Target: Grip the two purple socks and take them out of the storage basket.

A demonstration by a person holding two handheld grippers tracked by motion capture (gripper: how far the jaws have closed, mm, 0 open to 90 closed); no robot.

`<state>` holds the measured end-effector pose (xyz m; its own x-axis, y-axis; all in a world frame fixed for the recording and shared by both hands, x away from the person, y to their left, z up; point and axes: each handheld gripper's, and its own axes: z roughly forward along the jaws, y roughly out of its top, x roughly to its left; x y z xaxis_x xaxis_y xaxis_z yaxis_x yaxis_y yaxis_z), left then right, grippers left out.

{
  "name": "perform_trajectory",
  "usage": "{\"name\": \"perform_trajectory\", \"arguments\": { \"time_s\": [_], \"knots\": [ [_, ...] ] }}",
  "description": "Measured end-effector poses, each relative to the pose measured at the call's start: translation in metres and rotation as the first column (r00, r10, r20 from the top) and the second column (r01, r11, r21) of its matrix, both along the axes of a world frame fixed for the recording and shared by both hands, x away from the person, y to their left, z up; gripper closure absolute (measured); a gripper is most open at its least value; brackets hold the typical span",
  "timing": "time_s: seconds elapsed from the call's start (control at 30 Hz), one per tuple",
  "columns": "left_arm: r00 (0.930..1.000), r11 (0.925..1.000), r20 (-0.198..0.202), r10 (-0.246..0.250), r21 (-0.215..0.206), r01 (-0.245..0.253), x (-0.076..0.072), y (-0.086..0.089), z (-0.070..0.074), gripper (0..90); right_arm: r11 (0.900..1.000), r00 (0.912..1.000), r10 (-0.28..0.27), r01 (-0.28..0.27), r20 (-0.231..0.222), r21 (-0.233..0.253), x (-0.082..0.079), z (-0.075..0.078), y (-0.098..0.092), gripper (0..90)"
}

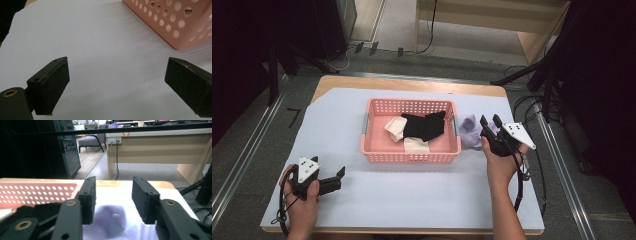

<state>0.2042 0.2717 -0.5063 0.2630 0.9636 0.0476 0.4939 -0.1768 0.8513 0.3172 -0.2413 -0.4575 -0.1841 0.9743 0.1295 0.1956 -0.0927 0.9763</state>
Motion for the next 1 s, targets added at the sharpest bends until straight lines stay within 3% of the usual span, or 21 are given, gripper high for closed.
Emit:
{"name": "perform_trajectory", "arguments": {
  "time_s": [0.23, 0.5, 1.0],
  "knots": [
    [1.0, 1.0, -0.002, 0.0, 0.002, 0.0, 0.0, 0.0, 0.0, 6.6, 1.0, 0.9999, 0.011, -0.011, -0.006, -0.008, -0.012, -0.006, -0.01, 44.6],
    [1.0, 1.0, 0.0, 0.001, 0.002, -0.001, 0.0, 0.0, 0.0, 6.6, 0.999, 0.9989, 0.012, -0.013, -0.046, -0.029, -0.03, -0.018, -0.024, 35.1],
    [1.0, 0.9999, 0.004, 0.004, 0.009, -0.004, -0.001, -0.001, 0.0, 6.6, 0.999, 0.9942, 0.032, -0.034, -0.103, -0.018, -0.072, -0.048, -0.059, 33.1]
  ]
}}
